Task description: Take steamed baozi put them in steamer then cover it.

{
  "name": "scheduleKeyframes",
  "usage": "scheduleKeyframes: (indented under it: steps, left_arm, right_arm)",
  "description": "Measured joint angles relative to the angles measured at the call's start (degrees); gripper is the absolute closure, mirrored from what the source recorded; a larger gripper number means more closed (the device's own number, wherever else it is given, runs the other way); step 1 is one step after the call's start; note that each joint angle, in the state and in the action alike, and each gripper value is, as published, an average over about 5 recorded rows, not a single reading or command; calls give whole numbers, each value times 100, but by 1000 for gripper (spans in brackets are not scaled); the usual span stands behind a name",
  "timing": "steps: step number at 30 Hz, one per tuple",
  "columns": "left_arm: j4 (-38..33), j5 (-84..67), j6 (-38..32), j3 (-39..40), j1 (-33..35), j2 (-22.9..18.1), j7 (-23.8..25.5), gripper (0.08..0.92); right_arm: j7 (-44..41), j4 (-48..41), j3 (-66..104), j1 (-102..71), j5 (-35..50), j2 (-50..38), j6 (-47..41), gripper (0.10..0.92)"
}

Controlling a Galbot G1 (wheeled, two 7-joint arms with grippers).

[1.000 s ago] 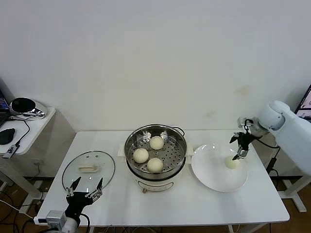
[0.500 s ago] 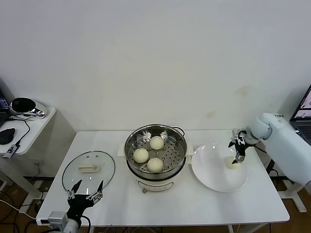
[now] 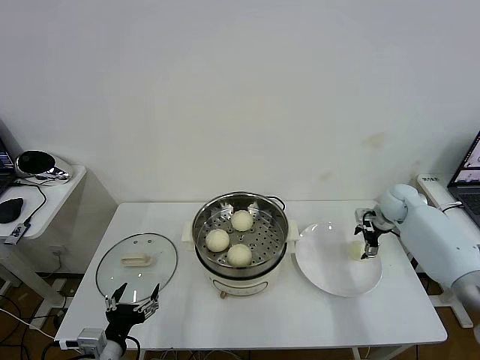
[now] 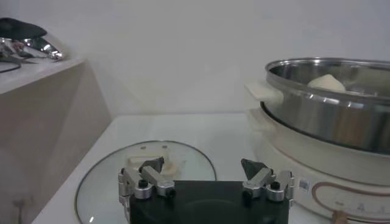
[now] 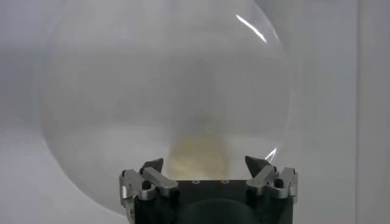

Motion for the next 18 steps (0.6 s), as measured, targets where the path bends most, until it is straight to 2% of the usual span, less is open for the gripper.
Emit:
scheduleKeyframes:
  steps: [12,18]
  left_arm:
    - [65,-5,-19,3,2,3,-1,177]
    - [76,-9,-21,4,-4,2,-1,177]
  right_arm:
    - [90,-210,22,-26,-134,124,60,218]
    - [110,-230,26,-35,-148,130,62,362]
